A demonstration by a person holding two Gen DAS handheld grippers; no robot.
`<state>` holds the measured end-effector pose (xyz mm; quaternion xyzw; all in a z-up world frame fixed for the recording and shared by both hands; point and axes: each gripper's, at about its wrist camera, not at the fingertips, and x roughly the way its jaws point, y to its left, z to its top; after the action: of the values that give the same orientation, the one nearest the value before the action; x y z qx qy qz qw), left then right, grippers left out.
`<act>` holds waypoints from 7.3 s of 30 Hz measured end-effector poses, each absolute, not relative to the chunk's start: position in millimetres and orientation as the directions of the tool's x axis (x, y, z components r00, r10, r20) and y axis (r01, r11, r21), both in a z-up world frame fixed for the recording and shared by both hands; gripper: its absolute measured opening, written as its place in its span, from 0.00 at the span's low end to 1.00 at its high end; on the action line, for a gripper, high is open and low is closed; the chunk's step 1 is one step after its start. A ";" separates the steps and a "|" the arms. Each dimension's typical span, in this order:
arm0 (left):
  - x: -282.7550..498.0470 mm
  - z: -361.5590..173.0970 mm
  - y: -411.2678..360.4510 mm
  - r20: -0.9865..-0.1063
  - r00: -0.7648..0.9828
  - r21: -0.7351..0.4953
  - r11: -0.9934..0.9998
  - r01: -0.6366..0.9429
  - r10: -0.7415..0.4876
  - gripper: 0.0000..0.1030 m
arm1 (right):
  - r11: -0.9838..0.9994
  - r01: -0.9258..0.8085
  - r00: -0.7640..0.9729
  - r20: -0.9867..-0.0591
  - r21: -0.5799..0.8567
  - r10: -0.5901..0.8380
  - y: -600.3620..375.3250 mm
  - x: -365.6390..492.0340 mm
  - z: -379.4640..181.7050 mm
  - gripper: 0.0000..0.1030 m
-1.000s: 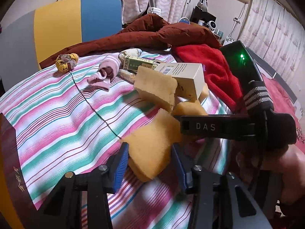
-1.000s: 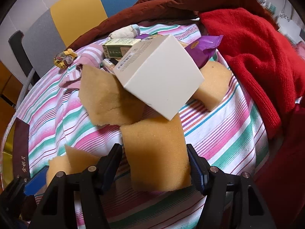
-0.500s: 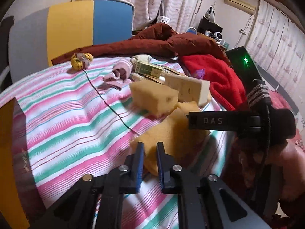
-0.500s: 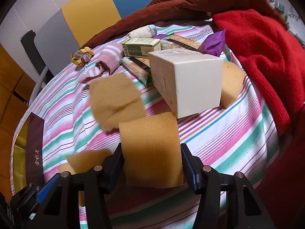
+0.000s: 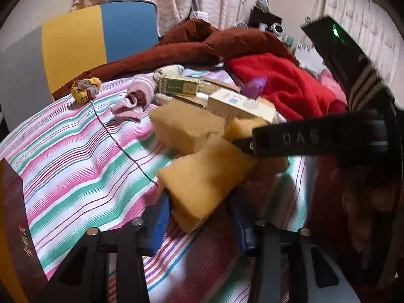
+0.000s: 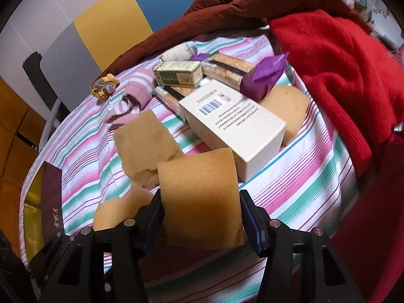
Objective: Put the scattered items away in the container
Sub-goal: 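Grasp a yellow sponge with the left tool while the right tool grasps another, then carry both held yellow sponges over the gold box, then open both tools to drop the sponges into the gold box, then move both open tools back to the pile of items, then grasp the white barcode box with the right tool while the left grasps a yellow sponge, then carry the white box and yellow sponge over the gold box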
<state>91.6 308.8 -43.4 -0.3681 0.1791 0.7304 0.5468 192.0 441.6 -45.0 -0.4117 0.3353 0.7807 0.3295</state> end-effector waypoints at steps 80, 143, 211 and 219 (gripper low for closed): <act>-60.1 -15.9 21.6 -0.664 -0.551 -0.487 -0.852 -0.193 0.505 0.65 | -0.968 -0.075 -0.698 -0.706 0.240 -0.120 216.0 -28.4 24.5 0.89; 44.7 -41.8 411.4 -0.833 -0.131 -0.303 -0.641 -0.705 0.537 0.71 | -0.560 -0.759 -0.591 -0.711 0.331 0.381 531.5 192.3 -6.5 0.49; -2.0 5.9 104.9 -0.634 -0.441 -0.427 -0.763 -0.486 0.635 0.53 | -0.929 -0.184 -0.716 -0.691 0.321 -0.098 325.7 55.3 20.0 0.49; -36.1 -12.7 33.4 -0.718 -0.497 -0.345 -0.869 -0.353 0.487 0.53 | -0.928 -0.054 -0.669 -0.703 0.368 -0.240 244.7 3.8 19.6 0.49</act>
<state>-36.1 33.4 -12.7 -0.4383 -0.0762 0.8618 0.2438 3.8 244.7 19.6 -0.4033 0.1822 0.8952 -0.0519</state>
